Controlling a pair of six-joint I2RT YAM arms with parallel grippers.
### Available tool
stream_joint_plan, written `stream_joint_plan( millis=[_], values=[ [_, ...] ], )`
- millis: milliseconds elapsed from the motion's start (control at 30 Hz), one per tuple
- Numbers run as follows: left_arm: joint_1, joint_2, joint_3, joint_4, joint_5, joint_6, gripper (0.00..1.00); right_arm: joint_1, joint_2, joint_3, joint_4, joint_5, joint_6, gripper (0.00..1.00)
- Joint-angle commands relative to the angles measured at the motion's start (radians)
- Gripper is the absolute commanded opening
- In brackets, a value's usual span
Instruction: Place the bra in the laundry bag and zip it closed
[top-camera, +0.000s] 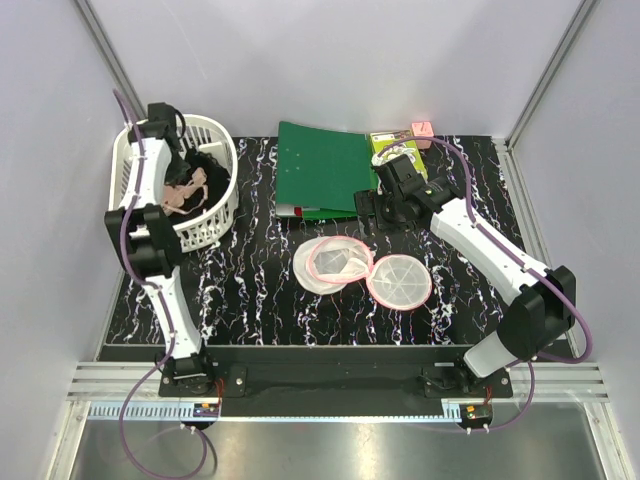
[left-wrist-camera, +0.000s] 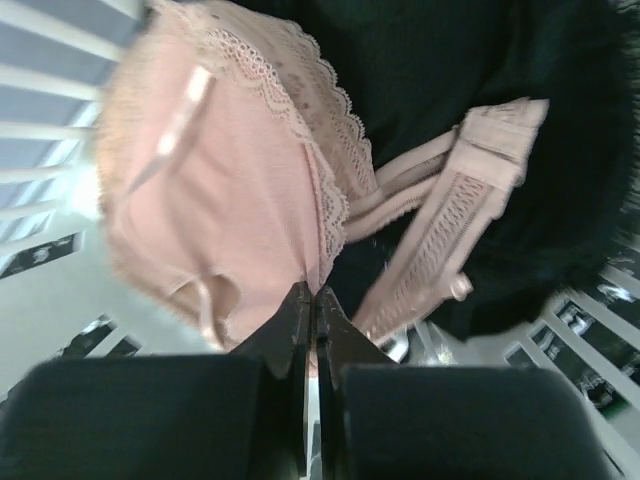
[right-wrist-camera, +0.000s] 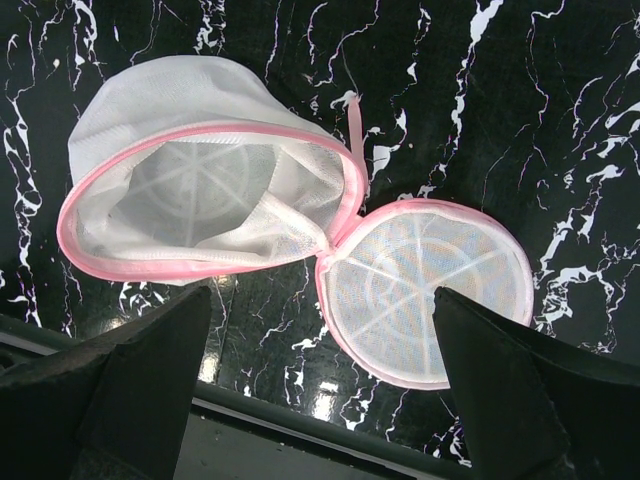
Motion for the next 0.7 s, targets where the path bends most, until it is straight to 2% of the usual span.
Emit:
stream_joint_plan(
  millis=[0,167,333,367,500,667],
  values=[
    [-0.028,-0.303,0.065,-0.017,-0.098,0.012,0.00,-0.006,-0.039,0.020,0.009,-0.056,-0.002,1.00],
    [-0.082,-0.540,-0.044,-0.022,-0.072,0.049,0.00,-0.006,-0.048,0.001,0.009,-0.135,0.033,1.00],
    [-0.216,-0.864,-0.147,-0.020,-0.054,0.115,0.00,-0.006,-0.067,-0.007,0.024,-0.197,0.056,1.00],
    [-0.219,-0.904,-0.170,-0.023,-0.019,0.115,0.00,-0.006,-0.070,-0.006,0.027,-0.208,0.061,1.00],
    [-0.219,-1.074,-0.210,-0.038,0.281,0.144,0.00,-0.006,-0.064,0.011,0.041,-0.303,0.066,1.00],
    [-0.219,-1.175,-0.288,-0.135,0.478,0.055,0.00,-0.003,-0.094,-0.009,0.101,-0.483,0.101,1.00]
  ],
)
